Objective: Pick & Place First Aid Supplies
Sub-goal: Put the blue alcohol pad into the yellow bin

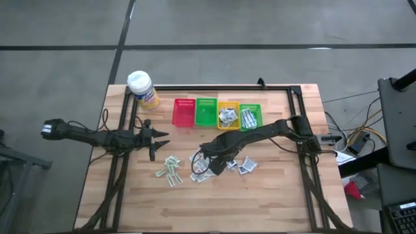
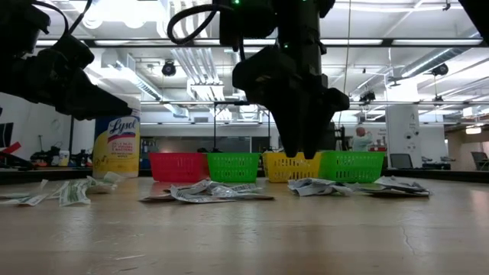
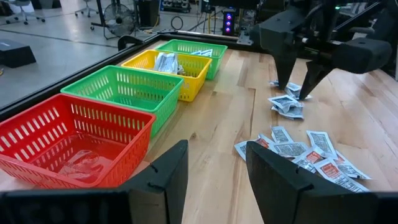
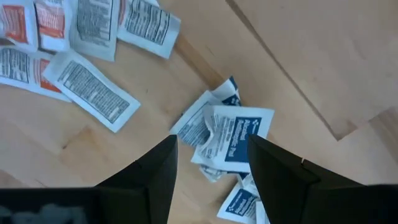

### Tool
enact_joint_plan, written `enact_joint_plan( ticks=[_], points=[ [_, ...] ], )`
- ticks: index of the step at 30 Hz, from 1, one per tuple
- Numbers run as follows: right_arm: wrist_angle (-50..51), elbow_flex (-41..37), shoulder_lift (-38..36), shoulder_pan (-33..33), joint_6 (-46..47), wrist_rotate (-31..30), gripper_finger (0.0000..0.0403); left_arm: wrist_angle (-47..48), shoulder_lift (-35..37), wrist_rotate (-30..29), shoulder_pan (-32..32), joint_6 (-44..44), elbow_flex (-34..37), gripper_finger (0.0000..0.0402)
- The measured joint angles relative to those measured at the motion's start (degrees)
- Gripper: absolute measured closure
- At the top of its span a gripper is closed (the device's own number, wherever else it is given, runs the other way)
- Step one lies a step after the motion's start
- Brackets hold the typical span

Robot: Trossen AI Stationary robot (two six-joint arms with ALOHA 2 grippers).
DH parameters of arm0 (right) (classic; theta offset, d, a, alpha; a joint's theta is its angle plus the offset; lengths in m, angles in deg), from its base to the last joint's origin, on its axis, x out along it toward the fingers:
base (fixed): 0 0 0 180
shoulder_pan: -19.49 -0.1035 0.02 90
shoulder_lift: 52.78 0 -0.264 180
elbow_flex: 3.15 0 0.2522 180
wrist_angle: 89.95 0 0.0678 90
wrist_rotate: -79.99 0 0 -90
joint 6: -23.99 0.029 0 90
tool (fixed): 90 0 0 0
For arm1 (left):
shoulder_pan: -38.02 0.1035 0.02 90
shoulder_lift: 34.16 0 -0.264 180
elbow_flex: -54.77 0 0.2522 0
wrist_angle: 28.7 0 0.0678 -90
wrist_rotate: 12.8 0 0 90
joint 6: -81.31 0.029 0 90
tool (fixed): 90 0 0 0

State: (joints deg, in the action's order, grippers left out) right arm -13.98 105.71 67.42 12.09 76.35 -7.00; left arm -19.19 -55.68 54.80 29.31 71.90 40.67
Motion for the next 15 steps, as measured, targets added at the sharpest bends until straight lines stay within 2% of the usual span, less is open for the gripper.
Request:
enact_joint_plan(
  ticks=[15],
  points=[
    [-3.0,-3.6,0.1,-0.2,2.7,0.0,0.0211,0.0,0.0,0.0,0.0,0.0,0.0,0.0243]
  ],
)
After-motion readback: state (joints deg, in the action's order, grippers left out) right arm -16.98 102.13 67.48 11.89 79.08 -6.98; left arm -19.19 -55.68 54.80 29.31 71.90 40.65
